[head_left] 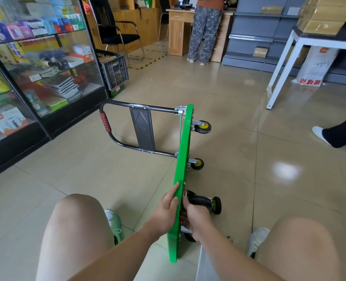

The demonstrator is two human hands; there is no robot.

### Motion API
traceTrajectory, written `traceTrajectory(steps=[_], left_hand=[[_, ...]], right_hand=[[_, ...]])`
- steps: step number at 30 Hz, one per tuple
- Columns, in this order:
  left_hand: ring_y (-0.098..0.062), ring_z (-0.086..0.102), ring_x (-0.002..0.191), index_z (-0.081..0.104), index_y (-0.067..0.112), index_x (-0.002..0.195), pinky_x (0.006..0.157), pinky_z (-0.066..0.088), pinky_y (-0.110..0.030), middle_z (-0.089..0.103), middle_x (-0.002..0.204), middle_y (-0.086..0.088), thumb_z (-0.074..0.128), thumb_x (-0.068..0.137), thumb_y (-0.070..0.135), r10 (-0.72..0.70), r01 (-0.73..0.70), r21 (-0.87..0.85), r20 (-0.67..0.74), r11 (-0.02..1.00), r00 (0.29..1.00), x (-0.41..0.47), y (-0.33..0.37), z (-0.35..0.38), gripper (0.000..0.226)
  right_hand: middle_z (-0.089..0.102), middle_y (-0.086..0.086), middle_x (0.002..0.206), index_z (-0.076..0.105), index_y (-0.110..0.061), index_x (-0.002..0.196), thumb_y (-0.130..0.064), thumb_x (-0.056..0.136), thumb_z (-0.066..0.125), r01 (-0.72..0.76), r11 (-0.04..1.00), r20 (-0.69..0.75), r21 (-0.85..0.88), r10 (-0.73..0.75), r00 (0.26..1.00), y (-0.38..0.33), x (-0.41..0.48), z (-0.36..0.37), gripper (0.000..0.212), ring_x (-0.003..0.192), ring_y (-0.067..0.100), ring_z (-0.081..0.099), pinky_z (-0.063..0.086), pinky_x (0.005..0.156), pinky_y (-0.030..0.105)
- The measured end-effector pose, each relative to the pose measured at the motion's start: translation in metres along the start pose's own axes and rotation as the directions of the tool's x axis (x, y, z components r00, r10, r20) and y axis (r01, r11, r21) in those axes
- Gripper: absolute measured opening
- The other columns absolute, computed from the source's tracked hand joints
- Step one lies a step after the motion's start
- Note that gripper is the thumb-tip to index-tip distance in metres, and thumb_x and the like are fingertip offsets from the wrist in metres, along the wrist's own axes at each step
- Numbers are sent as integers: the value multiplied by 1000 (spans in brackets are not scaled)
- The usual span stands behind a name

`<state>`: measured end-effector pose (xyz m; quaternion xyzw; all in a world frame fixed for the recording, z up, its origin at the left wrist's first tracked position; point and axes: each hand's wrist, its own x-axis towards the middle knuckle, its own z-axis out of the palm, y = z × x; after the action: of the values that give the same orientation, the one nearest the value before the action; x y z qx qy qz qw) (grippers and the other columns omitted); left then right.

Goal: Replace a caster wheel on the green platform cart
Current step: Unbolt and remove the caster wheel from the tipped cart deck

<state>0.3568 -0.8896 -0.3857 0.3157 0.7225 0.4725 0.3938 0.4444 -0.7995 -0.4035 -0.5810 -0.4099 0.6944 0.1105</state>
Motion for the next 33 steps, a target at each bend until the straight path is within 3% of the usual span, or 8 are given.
traceTrajectory(steps=[3,6,9,12,18,23,28,33], left_hand=[[-1,32,139,28,49,156,113,21,-16,33,156,15,29,113,29,4,-4,21,-1,1000,1000,-1,2,-1,47],[-3,35,138,28,52,155,113,23,-18,34,155,14,29,113,30,-2,2,19,2,1000,1000,0,1,-1,47],[-8,40,140,30,58,149,122,28,-29,39,156,11,30,113,31,-7,7,8,-9,1000,1000,1,1,0,45],[-5,37,141,30,59,147,121,25,-24,38,156,12,31,113,30,0,1,6,-8,1000,1000,0,1,1,45],[-6,35,142,28,62,146,124,24,-28,35,157,14,29,113,32,-1,1,20,1,1000,1000,0,1,0,45],[-7,37,142,28,68,141,124,26,-32,36,155,15,29,113,34,-17,17,15,6,1000,1000,0,2,1,44],[-7,35,143,29,58,151,126,24,-35,36,156,13,30,113,33,-6,6,15,5,1000,1000,-2,4,-1,45],[-7,36,142,29,56,153,126,25,-35,37,155,14,30,113,32,-16,16,22,4,1000,1000,-3,5,-1,46]], right_hand=[[76,9,78,79,-8,83,-32,94,66,65,997,17,-52,-65,998,4,3,-3,29,71,28,70,59,75,42],[72,10,76,78,-4,91,-11,93,65,-9,997,57,77,5,998,3,8,-2,15,63,21,61,55,67,34],[77,12,93,73,-2,105,-20,95,69,-118,965,118,233,93,989,-2,7,0,21,76,23,71,57,67,33],[79,10,96,73,-5,104,-38,95,68,-143,962,148,232,110,983,-2,7,1,35,83,24,74,58,66,31],[76,17,107,71,-2,109,-16,98,64,-140,958,119,250,113,986,3,12,2,20,95,26,71,60,74,35],[78,10,99,71,-6,108,-36,97,66,-159,949,169,271,116,979,1,8,3,32,94,27,76,60,73,35],[78,13,95,72,-2,108,-16,95,67,-126,964,109,232,103,989,-2,6,2,19,91,29,74,59,68,35],[78,11,95,71,-4,107,-24,95,70,-133,954,126,270,102,987,-4,6,2,23,92,28,75,60,71,35]])
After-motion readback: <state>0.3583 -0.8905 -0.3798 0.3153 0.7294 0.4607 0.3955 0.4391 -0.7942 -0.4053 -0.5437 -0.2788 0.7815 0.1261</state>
